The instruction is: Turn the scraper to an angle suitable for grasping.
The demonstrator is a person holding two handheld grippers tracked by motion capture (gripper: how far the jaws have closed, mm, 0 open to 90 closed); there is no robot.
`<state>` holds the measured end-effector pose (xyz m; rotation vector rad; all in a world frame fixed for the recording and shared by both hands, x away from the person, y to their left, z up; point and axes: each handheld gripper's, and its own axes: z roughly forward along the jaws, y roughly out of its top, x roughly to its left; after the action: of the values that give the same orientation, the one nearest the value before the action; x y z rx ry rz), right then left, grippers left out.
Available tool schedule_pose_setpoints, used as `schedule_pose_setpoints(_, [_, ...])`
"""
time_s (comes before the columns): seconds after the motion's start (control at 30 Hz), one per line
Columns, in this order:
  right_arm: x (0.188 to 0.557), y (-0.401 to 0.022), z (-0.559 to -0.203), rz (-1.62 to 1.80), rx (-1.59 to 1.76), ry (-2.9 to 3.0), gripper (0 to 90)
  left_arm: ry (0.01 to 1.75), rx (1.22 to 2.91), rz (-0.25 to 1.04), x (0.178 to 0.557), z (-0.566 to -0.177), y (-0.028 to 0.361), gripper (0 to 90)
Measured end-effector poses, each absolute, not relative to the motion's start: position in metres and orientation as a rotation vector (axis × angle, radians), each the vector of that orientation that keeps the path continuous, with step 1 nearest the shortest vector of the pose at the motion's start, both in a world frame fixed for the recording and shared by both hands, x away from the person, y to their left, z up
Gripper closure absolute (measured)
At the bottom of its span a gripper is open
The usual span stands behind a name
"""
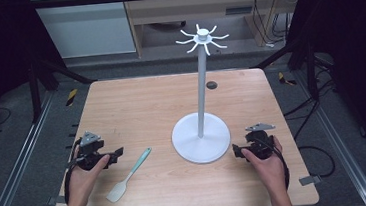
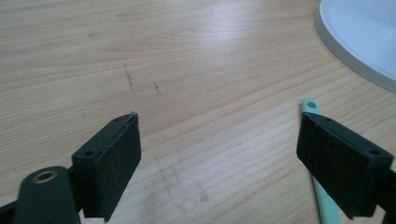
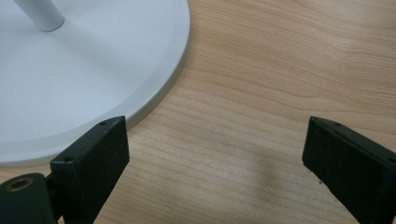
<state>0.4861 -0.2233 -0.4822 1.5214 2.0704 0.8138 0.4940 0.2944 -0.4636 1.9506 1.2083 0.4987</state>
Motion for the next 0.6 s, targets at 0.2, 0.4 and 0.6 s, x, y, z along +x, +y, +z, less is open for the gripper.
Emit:
schedule_pose_setpoints(0.2, [0.486,-0.223,-0.482,0.812,1.522,2.072,7.6,1.158,2.038,0.486,0.489,-0.462,0.274,24.1])
schedule_pose_setpoints(0.4, [0.486,-0.225,-0.483,0.815,1.53,2.066,7.7,1.092,2.099,0.509,0.484,-0.461,0.252,37.0])
schedule_pose_setpoints(0.6, [0.487,-0.226,-0.483,0.825,1.523,2.07,7.7,1.068,2.111,0.507,0.484,-0.461,0.24,52.8])
